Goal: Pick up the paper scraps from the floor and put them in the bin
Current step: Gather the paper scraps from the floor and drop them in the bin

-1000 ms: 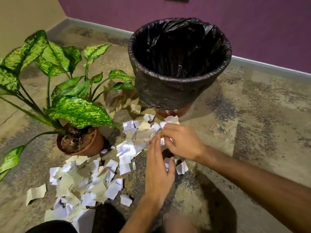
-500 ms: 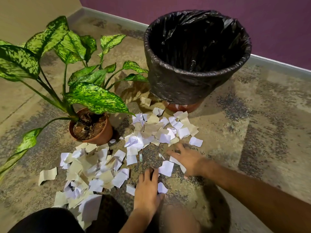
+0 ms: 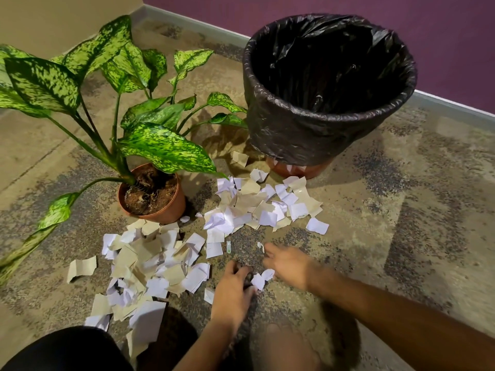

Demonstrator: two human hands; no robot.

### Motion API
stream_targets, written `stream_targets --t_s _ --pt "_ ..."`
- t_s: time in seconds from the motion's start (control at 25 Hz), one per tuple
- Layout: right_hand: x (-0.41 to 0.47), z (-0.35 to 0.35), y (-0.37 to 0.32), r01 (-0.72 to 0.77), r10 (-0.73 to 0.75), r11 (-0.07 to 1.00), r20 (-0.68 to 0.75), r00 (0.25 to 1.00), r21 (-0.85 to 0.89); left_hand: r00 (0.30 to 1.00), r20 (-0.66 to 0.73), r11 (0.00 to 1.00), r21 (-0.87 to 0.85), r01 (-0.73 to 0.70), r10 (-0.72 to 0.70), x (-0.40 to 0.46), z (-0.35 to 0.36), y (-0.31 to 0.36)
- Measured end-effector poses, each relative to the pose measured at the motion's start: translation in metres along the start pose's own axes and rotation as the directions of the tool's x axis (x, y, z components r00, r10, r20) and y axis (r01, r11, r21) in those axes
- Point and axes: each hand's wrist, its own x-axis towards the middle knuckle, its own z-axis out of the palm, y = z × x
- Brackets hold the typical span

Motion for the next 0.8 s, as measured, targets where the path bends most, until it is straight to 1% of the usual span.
stream_targets --t_s 0.08,0.12,0.24,0.36,0.48,0.6,0.68,0.8 --pt "-0.002 -0.004 0.003 -0.055 0.058 0.993 -0.029 0.998 0.107 1.0 -0.009 1.0 -0.03 0.002 -0.002 0.0 0.001 0.0" --pt "-0.002 -0.009 0.006 -0.077 0.087 0.987 -0.07 0.994 0.141 1.0 -0.012 0.999 -0.048 0.004 -0.005 0.0 0.0 0.0" --pt "0.003 -0.022 0.024 -0.107 0.134 0.981 -0.162 0.978 0.162 1.0 -0.025 0.996 -0.084 0.002 -0.004 0.002 0.001 -0.001" --pt "0.014 -0.028 0.027 -0.085 0.101 0.991 -0.163 0.981 0.104 0.998 -0.053 0.997 -0.075 0.015 -0.019 0.004 0.001 0.003" --pt "0.025 -0.026 0.016 -0.052 0.061 0.995 -0.117 0.991 0.081 0.999 -0.05 1.0 -0.009 0.022 -0.023 0.005 0.002 0.009" --pt "0.025 -0.021 0.01 -0.016 0.017 1.0 -0.142 0.99 0.004 0.997 -0.044 0.997 0.055 -0.062 0.065 0.001 0.008 0.008" --pt "0.021 -0.017 0.009 -0.025 0.021 0.999 -0.145 0.989 -0.026 0.991 -0.051 0.99 0.072 -0.12 0.124 -0.003 0.012 0.004" --pt "0.017 -0.015 0.005 -0.04 0.035 0.999 -0.146 0.989 -0.033 0.988 -0.066 0.989 0.068 -0.133 0.137 -0.004 0.015 0.0"
